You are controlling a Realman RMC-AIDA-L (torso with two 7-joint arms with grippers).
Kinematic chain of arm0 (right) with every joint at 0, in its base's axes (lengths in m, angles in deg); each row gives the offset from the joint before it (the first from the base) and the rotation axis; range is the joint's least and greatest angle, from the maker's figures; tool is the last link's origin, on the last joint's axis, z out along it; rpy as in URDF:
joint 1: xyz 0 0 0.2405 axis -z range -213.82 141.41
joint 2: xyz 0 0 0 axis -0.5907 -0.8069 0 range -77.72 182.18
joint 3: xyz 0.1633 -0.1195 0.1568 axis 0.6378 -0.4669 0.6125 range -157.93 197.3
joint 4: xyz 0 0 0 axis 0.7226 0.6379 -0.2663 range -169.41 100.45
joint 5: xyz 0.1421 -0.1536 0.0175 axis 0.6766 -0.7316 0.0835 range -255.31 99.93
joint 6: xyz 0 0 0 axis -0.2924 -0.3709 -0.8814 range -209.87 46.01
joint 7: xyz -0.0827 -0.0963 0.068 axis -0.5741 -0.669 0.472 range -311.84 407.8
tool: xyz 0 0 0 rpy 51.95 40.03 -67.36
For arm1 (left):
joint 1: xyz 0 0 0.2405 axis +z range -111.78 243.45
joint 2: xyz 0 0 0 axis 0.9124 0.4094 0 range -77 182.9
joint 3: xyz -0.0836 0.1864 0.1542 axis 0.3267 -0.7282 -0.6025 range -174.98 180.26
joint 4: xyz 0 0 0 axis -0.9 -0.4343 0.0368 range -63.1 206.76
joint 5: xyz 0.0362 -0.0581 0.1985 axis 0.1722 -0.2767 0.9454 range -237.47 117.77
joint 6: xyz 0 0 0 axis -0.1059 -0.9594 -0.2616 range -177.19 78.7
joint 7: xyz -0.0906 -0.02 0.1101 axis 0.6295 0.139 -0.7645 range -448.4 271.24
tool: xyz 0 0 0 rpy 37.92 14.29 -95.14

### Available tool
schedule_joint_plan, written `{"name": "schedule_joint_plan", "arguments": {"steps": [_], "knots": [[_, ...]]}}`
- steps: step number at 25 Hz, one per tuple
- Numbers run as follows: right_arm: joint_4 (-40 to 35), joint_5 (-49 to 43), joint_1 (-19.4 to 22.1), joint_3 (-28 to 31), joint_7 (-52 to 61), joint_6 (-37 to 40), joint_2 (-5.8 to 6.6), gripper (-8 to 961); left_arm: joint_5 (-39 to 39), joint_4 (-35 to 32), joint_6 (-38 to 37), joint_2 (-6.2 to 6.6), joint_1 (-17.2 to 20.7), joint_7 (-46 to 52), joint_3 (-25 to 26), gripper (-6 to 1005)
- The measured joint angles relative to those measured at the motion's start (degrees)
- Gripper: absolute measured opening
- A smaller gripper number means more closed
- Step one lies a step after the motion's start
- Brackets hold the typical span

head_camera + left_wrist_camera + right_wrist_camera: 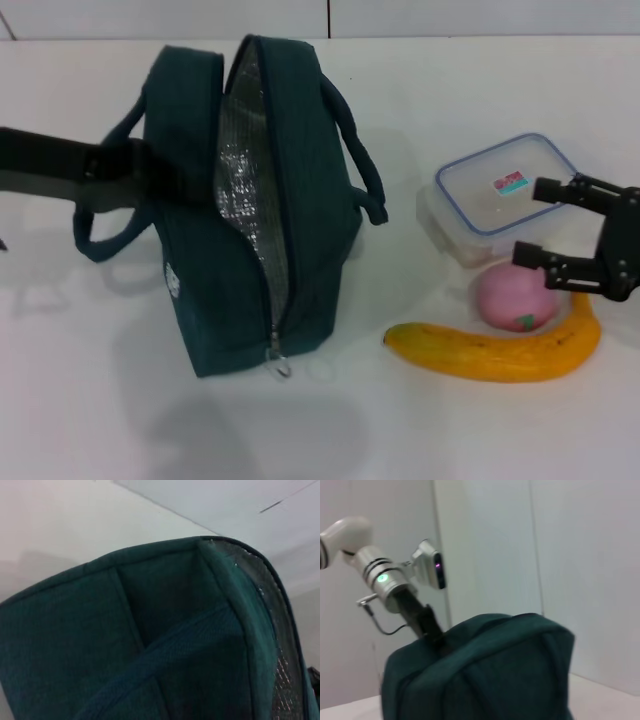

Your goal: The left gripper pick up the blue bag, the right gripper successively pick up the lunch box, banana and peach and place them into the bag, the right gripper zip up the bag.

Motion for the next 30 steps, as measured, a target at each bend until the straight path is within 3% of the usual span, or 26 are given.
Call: {"name": "schedule_joint_plan", "arguments": {"steps": [4,9,13,20,28,30], "knots": [[0.1,0.2,0.6,3.0,1.2,-0.3,0.63,829,-0.1,0.5,-0.2,-1.80,1.1,0.4,-0.2,40],[1.0,0.2,1.0,10.3,5.1,-2.2,0.44,829,-0.5,0.4,-0.3,-2.88,1.5,0.1,-0.3,40],[2.0,0.3,1.0,14.9,14.8,-9.7,0.15,828,-1.5,0.7,-0.3,-2.83,1.4,0.2,-0.3,40],[8.1,1.2,-1.7,15.3,26.5,-22.1,0.52,827,-1.8,0.7,-0.3,-2.85,1.2,-0.1,-0.3,40],[14.8,1.8,-6.2,15.4,30.1,-26.3,0.55,826,-1.4,1.2,-0.2,-2.57,0.0,-0.2,-0.3,40],[15.6,1.9,-6.6,15.4,30.9,-26.5,0.03,826,-1.4,1.7,-0.2,-2.53,-0.4,-0.2,-0.3,40]]}}
